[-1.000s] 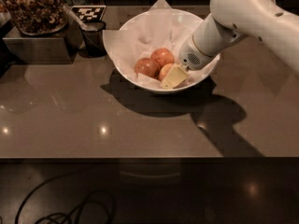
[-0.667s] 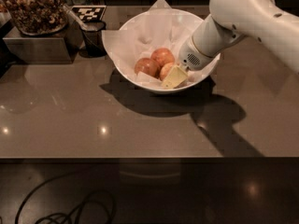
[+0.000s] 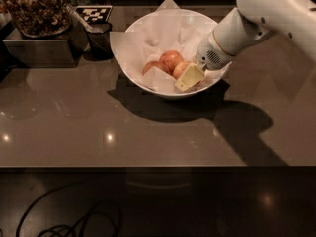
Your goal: Pick apple from white bowl
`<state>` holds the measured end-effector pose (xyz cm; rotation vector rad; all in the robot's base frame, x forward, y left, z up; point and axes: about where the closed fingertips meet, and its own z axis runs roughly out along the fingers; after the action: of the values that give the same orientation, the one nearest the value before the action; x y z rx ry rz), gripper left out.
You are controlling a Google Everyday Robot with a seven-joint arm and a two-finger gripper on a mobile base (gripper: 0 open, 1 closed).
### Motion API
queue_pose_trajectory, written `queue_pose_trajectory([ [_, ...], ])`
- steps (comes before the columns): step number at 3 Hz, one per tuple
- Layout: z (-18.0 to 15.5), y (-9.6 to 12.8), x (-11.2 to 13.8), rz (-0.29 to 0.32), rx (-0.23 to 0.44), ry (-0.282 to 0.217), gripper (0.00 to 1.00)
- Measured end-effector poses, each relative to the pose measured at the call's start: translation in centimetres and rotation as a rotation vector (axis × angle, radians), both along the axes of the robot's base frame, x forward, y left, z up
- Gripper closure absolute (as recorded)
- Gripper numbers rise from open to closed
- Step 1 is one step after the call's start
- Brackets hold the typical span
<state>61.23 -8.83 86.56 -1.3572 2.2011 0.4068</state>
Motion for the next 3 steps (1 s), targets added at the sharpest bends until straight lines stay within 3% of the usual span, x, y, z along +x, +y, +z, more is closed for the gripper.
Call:
queue_pose_trajectory([
  [1,3.2,0.4,-1.0,0.049,0.085,-0.009,1.00],
  [3,7.1,1.1,-2.4,0.182,0.266,0.042,1.00],
])
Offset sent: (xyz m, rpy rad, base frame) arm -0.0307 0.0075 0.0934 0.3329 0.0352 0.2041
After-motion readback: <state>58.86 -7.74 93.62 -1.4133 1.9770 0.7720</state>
